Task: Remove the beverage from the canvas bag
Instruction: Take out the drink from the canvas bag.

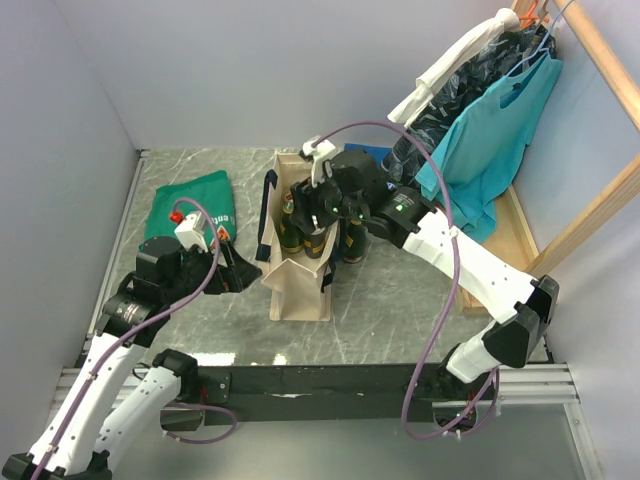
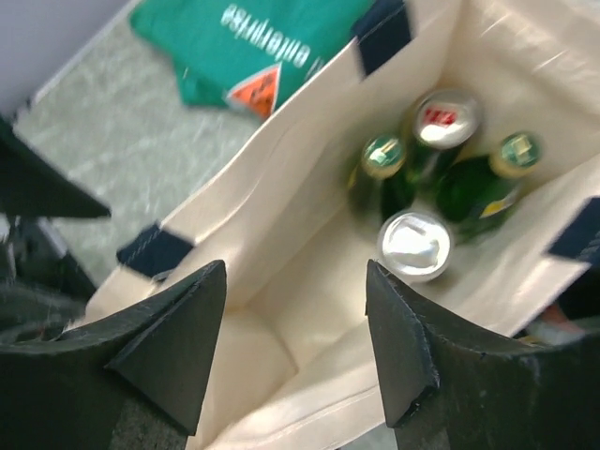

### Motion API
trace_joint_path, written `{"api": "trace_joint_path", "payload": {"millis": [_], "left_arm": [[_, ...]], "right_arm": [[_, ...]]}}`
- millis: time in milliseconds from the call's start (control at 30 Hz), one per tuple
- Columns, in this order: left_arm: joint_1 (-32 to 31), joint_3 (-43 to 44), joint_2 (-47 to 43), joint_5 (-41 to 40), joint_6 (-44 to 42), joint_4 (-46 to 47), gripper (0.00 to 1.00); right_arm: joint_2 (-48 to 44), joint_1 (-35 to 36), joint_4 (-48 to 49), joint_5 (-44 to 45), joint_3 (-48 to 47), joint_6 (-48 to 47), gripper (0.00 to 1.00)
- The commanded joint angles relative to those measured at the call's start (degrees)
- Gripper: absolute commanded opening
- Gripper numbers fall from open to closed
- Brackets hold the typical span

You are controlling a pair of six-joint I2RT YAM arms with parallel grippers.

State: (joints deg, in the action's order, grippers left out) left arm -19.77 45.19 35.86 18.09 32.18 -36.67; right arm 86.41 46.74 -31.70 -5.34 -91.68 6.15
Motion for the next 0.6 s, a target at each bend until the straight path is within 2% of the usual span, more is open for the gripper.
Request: {"api": "trace_joint_path", "payload": {"millis": [0, 200, 400, 533, 567], "left_arm": [[0.5, -0.4, -0.3, 0.4, -0.8, 2.1, 1.00], [0.9, -0.3, 0.0, 0.4, -0.7, 2.0, 1.00], [1.0, -0.2, -0.2, 0.4, -0.8, 2.1, 1.00], [1.0, 1.3, -1.5, 0.7, -2.1, 1.9, 1.00], [1.0, 2.7, -1.8, 1.1, -2.9, 2.4, 0.97]], "right_arm": [[-0.7, 2.5, -5.1, -2.9, -0.1, -1.3, 0.65], [-1.6, 7.8, -12.1, -3.9, 1.7, -4.0, 0.64], [-1.9, 9.2, -17.3, -4.1, 3.9, -3.2, 0.64], [-3.4, 9.2, -17.2, -2.9, 5.2, -3.1, 0.64], [-3.6, 9.2, -17.1, -2.7, 5.1, -3.2, 0.64]]}}
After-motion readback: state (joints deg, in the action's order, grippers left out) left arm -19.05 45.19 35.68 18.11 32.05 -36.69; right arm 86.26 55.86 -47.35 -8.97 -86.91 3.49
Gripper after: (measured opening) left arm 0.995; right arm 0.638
